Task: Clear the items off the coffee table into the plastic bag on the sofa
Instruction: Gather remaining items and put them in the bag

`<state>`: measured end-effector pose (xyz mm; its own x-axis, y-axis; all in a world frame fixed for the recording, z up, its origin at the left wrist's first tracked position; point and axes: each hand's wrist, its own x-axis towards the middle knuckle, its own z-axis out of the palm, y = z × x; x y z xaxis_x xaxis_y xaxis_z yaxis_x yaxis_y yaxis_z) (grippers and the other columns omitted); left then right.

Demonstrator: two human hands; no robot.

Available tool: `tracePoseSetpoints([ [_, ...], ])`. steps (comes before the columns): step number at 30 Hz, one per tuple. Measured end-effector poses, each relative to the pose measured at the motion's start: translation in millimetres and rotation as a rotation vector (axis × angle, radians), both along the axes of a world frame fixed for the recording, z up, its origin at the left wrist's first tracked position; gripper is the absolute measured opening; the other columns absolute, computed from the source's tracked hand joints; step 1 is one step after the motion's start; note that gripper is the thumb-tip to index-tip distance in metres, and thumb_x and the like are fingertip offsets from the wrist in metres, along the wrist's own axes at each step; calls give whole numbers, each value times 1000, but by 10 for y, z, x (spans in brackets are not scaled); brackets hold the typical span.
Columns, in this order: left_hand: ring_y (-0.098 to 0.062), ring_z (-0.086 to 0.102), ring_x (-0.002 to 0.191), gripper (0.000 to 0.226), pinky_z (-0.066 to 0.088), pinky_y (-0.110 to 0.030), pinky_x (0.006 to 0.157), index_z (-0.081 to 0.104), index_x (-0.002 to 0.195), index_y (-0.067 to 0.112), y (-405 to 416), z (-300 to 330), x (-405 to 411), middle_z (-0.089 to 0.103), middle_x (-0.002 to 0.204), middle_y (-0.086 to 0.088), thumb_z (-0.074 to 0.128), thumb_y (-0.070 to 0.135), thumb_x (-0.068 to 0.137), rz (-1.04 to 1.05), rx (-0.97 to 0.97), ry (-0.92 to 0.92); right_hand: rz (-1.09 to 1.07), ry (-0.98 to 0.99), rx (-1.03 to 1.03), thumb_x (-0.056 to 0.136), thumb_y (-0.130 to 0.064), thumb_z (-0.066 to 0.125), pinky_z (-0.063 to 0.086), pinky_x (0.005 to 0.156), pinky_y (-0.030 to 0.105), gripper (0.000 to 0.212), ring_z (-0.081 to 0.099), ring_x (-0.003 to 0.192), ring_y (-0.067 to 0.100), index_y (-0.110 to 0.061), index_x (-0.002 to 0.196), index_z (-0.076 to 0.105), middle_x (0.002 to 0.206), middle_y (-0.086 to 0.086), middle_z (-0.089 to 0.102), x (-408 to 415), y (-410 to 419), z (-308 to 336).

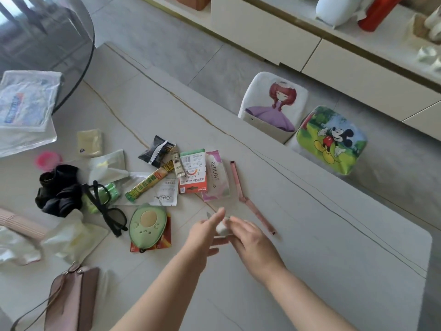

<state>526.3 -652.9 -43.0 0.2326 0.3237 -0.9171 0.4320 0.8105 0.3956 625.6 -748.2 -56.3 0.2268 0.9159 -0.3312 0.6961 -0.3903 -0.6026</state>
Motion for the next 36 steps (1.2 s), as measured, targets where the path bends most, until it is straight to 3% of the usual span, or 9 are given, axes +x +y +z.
tracePoseSetpoints([
  [5, -20, 58, 73, 9, 52, -32, 65, 61, 95, 6, -6, -80, -124, 62, 85, -11, 59, 14, 91, 190, -12, 28, -63, -16, -74, 82, -8, 52, 11, 108, 8, 51, 31, 138, 12, -23, 131, 53, 145, -4, 43, 68, 20, -10],
  [9, -27, 60, 80, 14, 50, -35, 72, 63, 103, 5, 35, -292, -376, 64, 91, -12, 60, 11, 90, 188, 78, 113, -369, -212, -169, 85, -5, 51, 30, 104, 26, 45, 40, 126, 24, -15, 129, 54, 139, 3, 47, 284, 155, -175],
  [14, -20, 55, 69, 15, 46, -29, 62, 58, 107, 9, 94, -429, -441, 59, 81, -6, 57, 15, 93, 198, 76, 88, -333, -443, -397, 95, -17, 44, 44, 84, 36, 25, 49, 112, 30, -10, 119, 48, 121, 11, 51, 310, 282, -365],
  [17, -17, 53, 65, 12, 41, -25, 53, 57, 102, 10, 123, -440, -429, 56, 77, -4, 56, 16, 93, 173, 68, 86, -490, -358, -323, 92, -13, 43, 38, 69, 34, 21, 54, 98, 35, 0, 106, 51, 114, 18, 47, 301, 456, -303],
  [20, -18, 53, 65, 8, 41, -25, 55, 58, 99, 10, 154, -450, -448, 57, 75, -4, 56, 14, 93, 163, 34, 60, -602, -273, -225, 92, -12, 41, 36, 70, 34, 24, 53, 97, 37, 2, 109, 50, 119, 20, 43, 332, 764, -257],
  [25, -22, 57, 74, 19, 45, -27, 63, 59, 110, 7, 151, -560, -455, 61, 88, -10, 57, 15, 93, 176, 21, 20, -477, -368, -284, 91, -12, 47, 44, 85, 38, 29, 48, 116, 34, -1, 118, 45, 124, 19, 49, 303, 1211, -404],
  [29, -17, 56, 73, 14, 44, -24, 61, 55, 108, 12, 136, -555, -478, 61, 95, -9, 55, 16, 94, 204, 7, 1, -565, -308, -329, 89, -16, 46, 45, 81, 39, 29, 55, 107, 36, 1, 113, 47, 118, 21, 55, 192, 1272, -377],
  [32, -16, 56, 70, 16, 42, -23, 56, 57, 109, 12, 152, -522, -505, 62, 93, -8, 55, 15, 94, 208, -17, -17, -632, -222, -183, 90, -17, 42, 42, 79, 37, 28, 52, 101, 36, 2, 110, 49, 117, 22, 51, 121, 1336, -199],
  [36, -18, 57, 71, 18, 44, -24, 59, 60, 110, 10, 199, -478, -527, 63, 85, -5, 56, 16, 93, 251, -68, -49, -322, -248, -12, 89, -15, 47, 43, 76, 36, 27, 54, 100, 34, -5, 115, 50, 120, 14, 46, -118, 1653, -45],
])
